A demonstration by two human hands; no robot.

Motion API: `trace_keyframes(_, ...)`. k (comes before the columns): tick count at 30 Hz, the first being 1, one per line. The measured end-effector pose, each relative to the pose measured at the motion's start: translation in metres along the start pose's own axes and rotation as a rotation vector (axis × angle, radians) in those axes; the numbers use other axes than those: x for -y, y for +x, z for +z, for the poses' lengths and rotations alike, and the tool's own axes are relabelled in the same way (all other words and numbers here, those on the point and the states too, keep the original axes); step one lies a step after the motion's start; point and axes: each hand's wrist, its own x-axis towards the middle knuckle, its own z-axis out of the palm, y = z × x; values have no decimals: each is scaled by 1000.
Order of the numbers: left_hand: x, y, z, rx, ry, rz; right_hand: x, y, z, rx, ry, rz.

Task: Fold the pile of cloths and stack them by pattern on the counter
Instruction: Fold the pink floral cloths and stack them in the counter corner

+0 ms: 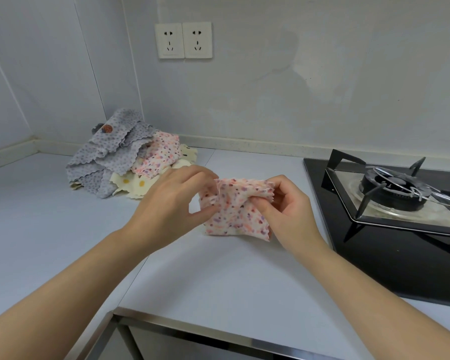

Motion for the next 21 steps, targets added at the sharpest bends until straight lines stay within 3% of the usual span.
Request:
trace_keyframes(8,3,4,-5,-11,-1,-97,2,-2,2,13,-34,-28)
trace_keyframes(21,-6,8,-5,173,-53,49,3,-4,3,43,-81,-65)
